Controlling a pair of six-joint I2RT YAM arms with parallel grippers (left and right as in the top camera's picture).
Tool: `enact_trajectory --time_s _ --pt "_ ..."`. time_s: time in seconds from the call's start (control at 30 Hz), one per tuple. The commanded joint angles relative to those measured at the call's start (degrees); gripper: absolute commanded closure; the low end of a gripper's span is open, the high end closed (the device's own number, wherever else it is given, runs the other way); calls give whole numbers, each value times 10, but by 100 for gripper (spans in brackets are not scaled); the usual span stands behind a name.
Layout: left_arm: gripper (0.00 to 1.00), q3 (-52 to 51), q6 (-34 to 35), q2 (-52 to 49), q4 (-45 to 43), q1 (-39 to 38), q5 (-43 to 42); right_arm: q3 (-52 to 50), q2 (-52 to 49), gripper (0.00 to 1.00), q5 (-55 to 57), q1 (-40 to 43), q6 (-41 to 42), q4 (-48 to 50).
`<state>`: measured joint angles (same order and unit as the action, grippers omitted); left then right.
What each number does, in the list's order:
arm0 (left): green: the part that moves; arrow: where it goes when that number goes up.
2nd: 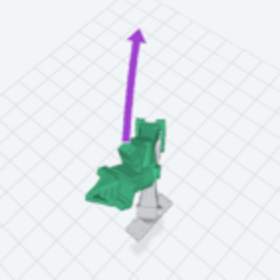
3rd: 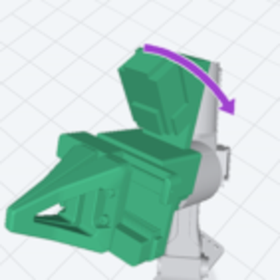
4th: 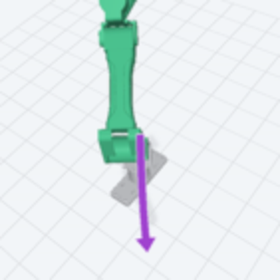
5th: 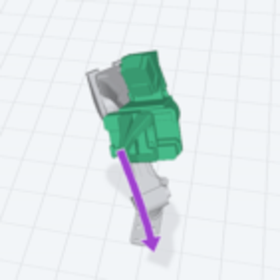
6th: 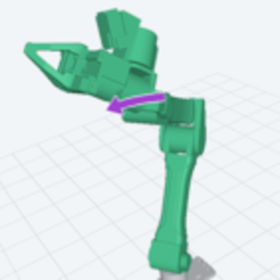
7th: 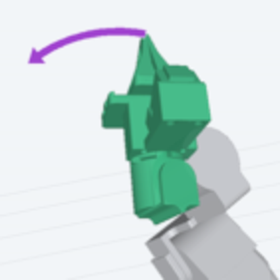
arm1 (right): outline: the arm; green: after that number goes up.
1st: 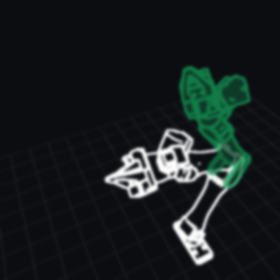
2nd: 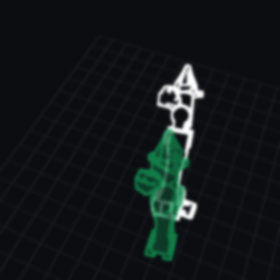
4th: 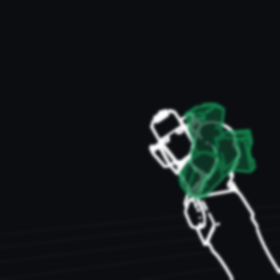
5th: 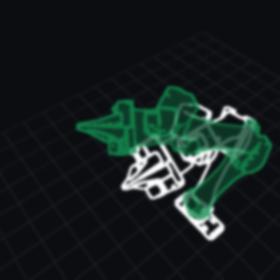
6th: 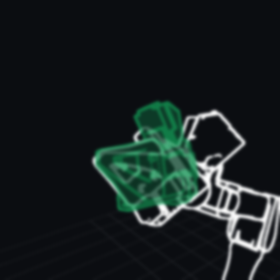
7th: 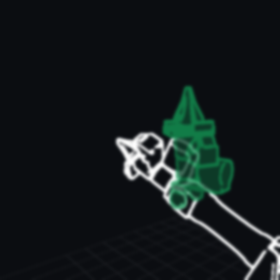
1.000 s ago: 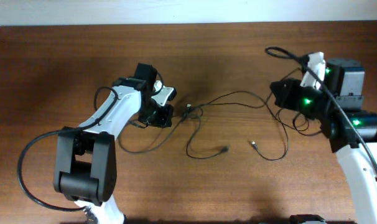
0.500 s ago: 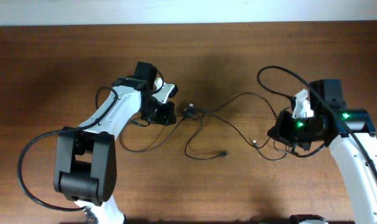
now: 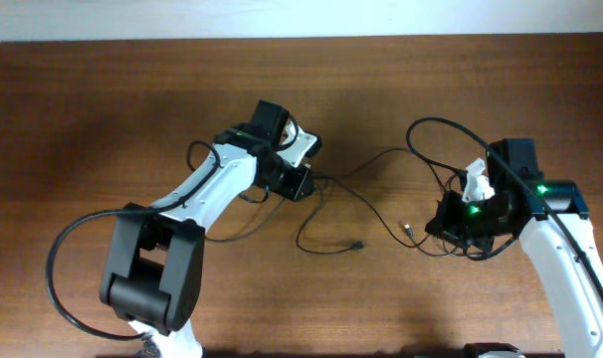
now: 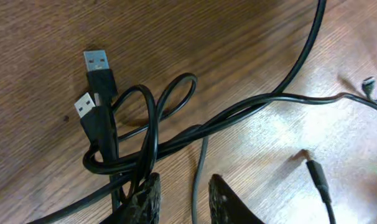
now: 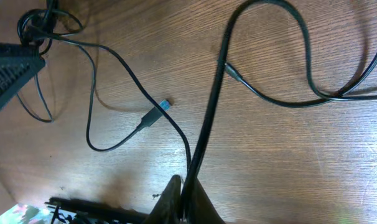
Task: Untangle cables
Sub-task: 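Move the right gripper left toward the cable center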
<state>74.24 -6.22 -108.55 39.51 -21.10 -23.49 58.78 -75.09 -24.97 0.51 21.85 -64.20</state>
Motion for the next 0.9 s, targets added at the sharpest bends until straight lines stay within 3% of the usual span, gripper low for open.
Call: enact_trajectory --time_s 0.0,0.2,0.4,0.5,0.67,0.83,0.87 --pt "75 -2 4 -5 -7 -5 40 -6 -2 95 1 2 -4 1" --pt "62 -2 4 -5 -29 -5 79 -6 -2 91 1 2 -4 5" --pt "59 9 6 -5 -2 -5 92 -10 -2 89 1 2 -4 -4" --pt "59 55 6 -4 27 -5 92 -11 -2 77 0 2 -4 -6" --pt "49 71 6 -4 52 -5 119 -22 -2 27 -2 -19 -4 -5" --pt "48 70 6 -4 63 -5 163 -22 -2 14 -1 -78 -4 29" --pt "48 70 6 -4 63 -5 163 -22 -2 5 -1 -85 -4 43"
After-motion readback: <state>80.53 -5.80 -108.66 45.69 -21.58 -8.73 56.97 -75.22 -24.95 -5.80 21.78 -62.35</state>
